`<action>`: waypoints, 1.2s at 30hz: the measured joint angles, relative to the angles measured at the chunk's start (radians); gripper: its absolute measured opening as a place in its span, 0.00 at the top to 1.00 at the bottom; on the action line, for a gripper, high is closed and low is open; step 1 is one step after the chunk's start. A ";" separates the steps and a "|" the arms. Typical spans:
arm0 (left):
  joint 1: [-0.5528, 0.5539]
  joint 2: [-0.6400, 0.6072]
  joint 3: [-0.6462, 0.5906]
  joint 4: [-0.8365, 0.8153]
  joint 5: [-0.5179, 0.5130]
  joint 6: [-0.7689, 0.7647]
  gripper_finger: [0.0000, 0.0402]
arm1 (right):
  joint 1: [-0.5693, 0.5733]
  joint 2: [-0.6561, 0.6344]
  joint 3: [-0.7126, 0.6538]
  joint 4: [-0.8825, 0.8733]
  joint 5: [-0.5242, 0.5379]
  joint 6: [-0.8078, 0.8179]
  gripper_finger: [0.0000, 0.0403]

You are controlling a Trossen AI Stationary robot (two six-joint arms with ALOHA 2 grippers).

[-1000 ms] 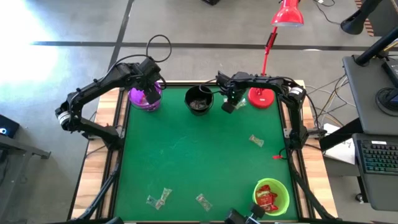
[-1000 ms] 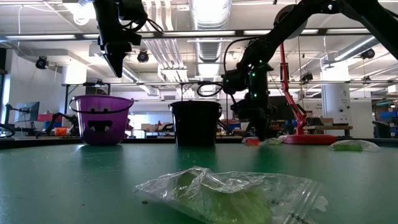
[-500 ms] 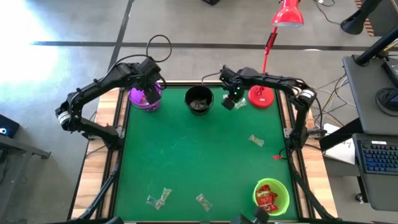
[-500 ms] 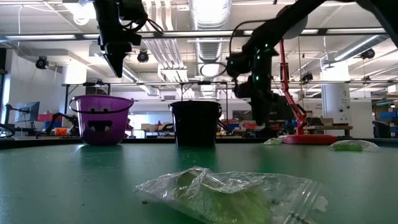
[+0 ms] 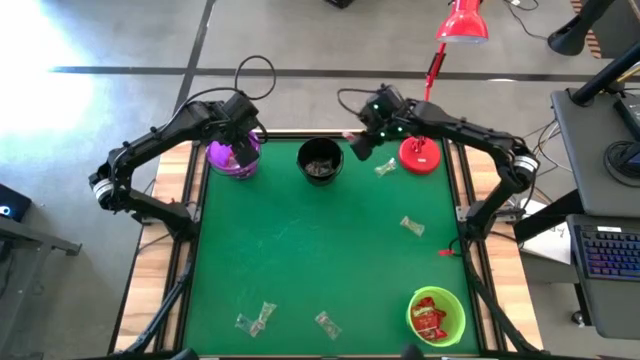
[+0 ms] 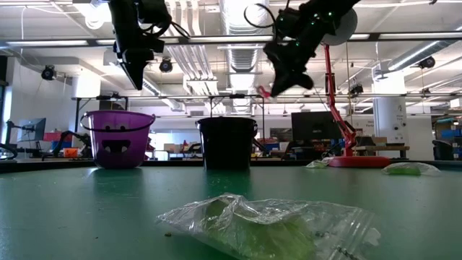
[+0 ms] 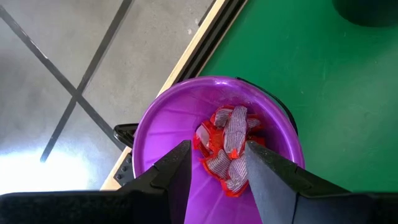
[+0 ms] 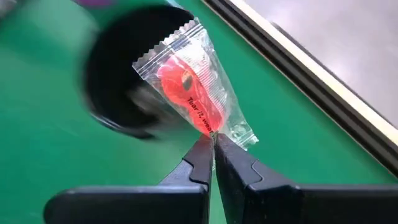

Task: Sort candy
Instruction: Put the red gummy into the black bucket

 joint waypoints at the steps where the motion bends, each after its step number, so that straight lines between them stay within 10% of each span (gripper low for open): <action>1: 0.000 0.000 0.000 -0.001 0.000 0.000 0.67 | 0.001 0.000 0.000 0.036 -0.043 0.006 0.98; 5: 0.000 0.000 0.000 -0.004 -0.002 0.000 0.67 | 0.025 0.014 0.000 0.148 -0.167 0.017 0.98; 36: 0.000 0.000 0.000 -0.083 -0.004 -0.010 0.67 | 0.090 0.195 0.059 0.239 -0.169 -0.064 0.95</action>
